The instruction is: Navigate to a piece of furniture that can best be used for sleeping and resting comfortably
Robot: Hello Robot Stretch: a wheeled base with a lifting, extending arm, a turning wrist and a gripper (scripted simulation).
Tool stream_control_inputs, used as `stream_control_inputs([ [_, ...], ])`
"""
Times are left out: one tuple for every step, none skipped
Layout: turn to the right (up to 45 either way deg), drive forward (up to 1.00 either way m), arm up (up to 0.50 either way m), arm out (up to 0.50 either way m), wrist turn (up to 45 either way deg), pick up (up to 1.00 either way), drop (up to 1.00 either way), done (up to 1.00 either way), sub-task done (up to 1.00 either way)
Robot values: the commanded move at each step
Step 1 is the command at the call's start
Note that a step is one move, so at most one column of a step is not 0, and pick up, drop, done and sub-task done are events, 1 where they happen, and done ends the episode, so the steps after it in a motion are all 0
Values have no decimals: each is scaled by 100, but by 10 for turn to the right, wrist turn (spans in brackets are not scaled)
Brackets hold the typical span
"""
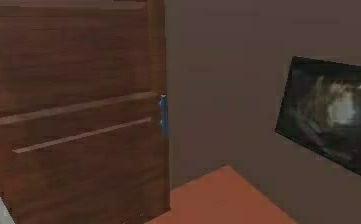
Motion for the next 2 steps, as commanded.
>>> stream_control_inputs([
  [-450, 0, 0, 0, 0, 0, 0, 0, 0],
  [-450, 0, 0, 0, 0, 0, 0, 0, 0],
])
